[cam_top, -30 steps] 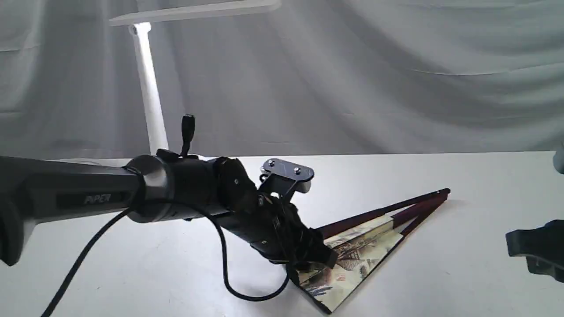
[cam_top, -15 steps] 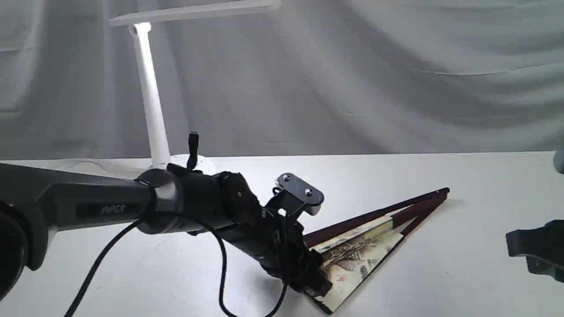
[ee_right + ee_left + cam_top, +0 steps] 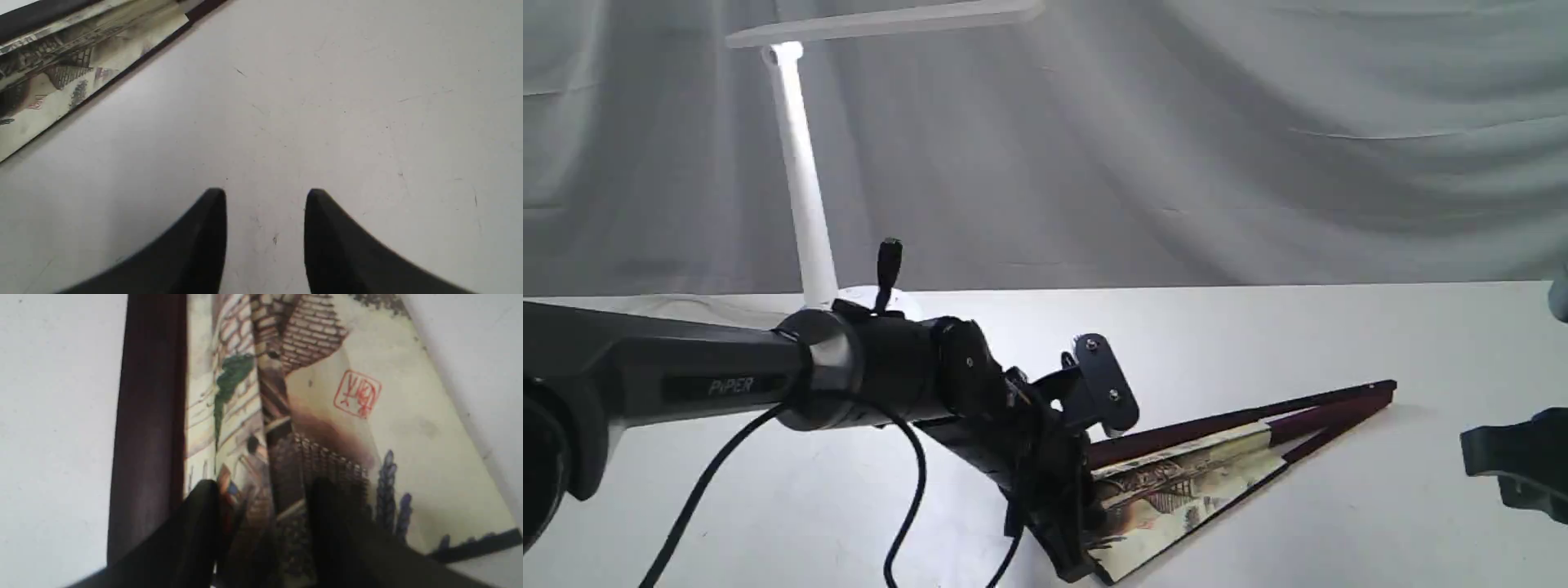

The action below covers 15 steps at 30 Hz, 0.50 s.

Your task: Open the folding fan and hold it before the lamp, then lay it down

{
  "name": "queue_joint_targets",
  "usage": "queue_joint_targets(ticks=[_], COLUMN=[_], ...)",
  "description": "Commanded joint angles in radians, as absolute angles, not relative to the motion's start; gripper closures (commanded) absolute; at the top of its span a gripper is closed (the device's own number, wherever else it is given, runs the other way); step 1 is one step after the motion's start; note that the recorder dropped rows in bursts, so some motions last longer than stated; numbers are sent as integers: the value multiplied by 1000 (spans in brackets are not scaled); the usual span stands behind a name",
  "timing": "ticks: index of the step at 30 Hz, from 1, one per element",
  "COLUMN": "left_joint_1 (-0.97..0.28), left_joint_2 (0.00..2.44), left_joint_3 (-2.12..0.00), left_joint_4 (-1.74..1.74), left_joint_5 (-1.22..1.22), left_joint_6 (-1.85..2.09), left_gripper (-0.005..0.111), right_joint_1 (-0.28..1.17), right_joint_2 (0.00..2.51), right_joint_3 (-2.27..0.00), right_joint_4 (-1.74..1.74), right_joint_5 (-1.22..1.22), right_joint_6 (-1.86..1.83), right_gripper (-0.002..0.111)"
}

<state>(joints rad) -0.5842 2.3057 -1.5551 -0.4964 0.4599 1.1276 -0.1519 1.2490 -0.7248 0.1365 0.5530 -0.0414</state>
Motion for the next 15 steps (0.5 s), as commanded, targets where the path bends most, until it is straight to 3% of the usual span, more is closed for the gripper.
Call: queue_joint_targets(ticks=[1,15], left_joint_1=[-588,-588], left_joint_2=[2306,2306], left_joint_3=[-1554,-1554], left_joint_4=[-413,49], left_joint_5=[471,460], left_joint_6=[1184,1212], left_gripper=[102,103], right_joint_1=[-149,-149], right_joint_2=[1249,1249], right_joint_3=[-730,-730], right_joint_4=[142,142], right_joint_5=[550,556], right_joint_6=[-48,-80], right_gripper=[75,75])
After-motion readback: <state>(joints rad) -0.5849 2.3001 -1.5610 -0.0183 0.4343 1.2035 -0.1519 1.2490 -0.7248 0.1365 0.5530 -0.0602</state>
